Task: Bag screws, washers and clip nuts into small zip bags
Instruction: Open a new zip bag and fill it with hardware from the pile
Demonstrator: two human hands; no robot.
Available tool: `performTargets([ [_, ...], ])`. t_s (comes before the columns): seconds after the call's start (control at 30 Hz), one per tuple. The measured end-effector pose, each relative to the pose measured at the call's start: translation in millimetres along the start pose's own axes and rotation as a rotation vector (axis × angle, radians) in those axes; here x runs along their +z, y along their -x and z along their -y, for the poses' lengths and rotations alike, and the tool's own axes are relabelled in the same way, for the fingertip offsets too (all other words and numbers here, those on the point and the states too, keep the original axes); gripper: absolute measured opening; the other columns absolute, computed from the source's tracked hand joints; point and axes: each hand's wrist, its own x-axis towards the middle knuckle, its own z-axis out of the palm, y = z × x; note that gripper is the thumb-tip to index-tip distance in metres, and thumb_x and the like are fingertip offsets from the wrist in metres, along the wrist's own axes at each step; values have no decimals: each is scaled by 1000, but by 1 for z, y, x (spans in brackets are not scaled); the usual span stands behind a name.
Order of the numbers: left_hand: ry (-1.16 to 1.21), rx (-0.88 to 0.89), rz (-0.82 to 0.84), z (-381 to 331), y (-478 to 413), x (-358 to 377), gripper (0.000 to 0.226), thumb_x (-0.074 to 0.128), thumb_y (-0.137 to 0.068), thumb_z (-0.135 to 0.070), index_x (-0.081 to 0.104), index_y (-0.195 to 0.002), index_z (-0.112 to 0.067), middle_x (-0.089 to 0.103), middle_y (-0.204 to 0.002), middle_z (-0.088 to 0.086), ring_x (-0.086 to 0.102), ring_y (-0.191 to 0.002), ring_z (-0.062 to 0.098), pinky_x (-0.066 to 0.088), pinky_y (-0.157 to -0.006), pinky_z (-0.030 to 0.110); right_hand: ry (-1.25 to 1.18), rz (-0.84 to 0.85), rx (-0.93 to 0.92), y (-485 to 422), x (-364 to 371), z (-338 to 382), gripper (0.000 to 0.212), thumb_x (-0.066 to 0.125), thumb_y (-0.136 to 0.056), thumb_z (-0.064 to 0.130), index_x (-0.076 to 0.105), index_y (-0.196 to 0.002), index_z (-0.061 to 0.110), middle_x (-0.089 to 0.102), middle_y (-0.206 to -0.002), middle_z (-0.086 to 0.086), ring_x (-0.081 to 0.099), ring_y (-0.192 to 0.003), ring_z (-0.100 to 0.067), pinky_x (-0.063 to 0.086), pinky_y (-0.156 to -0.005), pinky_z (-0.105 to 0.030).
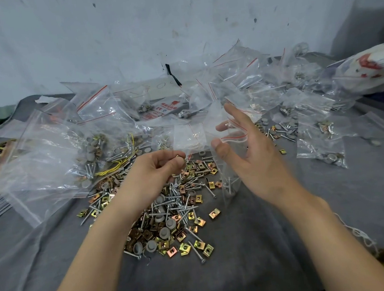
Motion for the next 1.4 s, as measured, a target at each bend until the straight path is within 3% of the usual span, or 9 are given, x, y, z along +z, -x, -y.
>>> performTargets([
  [0.17,-459,52,29,5,-4,8,13,62,-96,-27,70,-106,-24,70,-87,1,56,-62,-1,43,-56,12,-7,-8,4,-4,2,-3,74,48,-87,75,27,-152,46,57,-124,28,53,-125,-1,41,-101,-25],
  [0.3,-824,163,8,7,-5,19,31,51,-100,-30,58,-131,-26,62,-121,-4,54,-111,16,45,-97,33,-5,-23,4,-6,-2,-6,74,48,-88,74,28,-153,43,56,-125,29,50,-128,0,44,-105,-33],
  [0.43,-876,256,80,1,-1,30,35,48,-100,-41,54,-134,-36,52,-129,-8,42,-122,17,35,-102,36,-20,-39,12,-9,-7,-8,75,51,-88,72,31,-153,40,57,-125,27,52,-128,-3,46,-105,-42],
  [0.63,-1024,207,284,-3,2,47,33,46,-98,-51,56,-127,-37,41,-140,-11,32,-133,17,30,-111,40,-10,-59,14,-7,-10,-12,74,50,-88,73,31,-152,41,57,-124,30,50,-123,8,36,-94,-6],
  [0.77,-1031,199,251,-5,2,51,28,49,-99,-46,58,-123,-34,42,-139,-9,32,-133,18,32,-109,39,-10,-64,17,-6,-13,-13,73,50,-88,75,30,-151,44,55,-125,32,52,-123,6,39,-96,-16],
  [0.97,-830,270,230,-5,3,52,7,56,-97,-34,58,-104,-33,58,-117,-12,48,-114,11,39,-99,35,-14,-66,27,-4,-14,-14,71,51,-88,73,30,-150,46,55,-124,32,53,-121,4,42,-99,-24],
  [1.1,-110,155,117,-16,2,36,9,60,-96,-13,63,-105,-15,74,-95,-2,68,-90,7,52,-80,21,0,-70,17,-4,-15,-15,72,53,-89,71,30,-151,45,57,-126,29,56,-122,0,46,-102,-35],
  [1.2,308,53,87,-21,2,24,18,54,-98,-11,64,-111,-16,74,-90,-2,68,-81,10,51,-72,21,32,-61,7,-3,-12,-15,72,49,-89,75,27,-152,46,58,-127,27,55,-123,0,45,-105,-36],
  [1.4,663,-100,152,-19,0,20,28,56,-89,-15,68,-114,-16,67,-86,-3,63,-75,8,48,-75,26,42,-32,10,-2,-6,-14,75,44,-86,83,22,-150,52,55,-140,15,53,-128,-5,45,-109,-45],
])
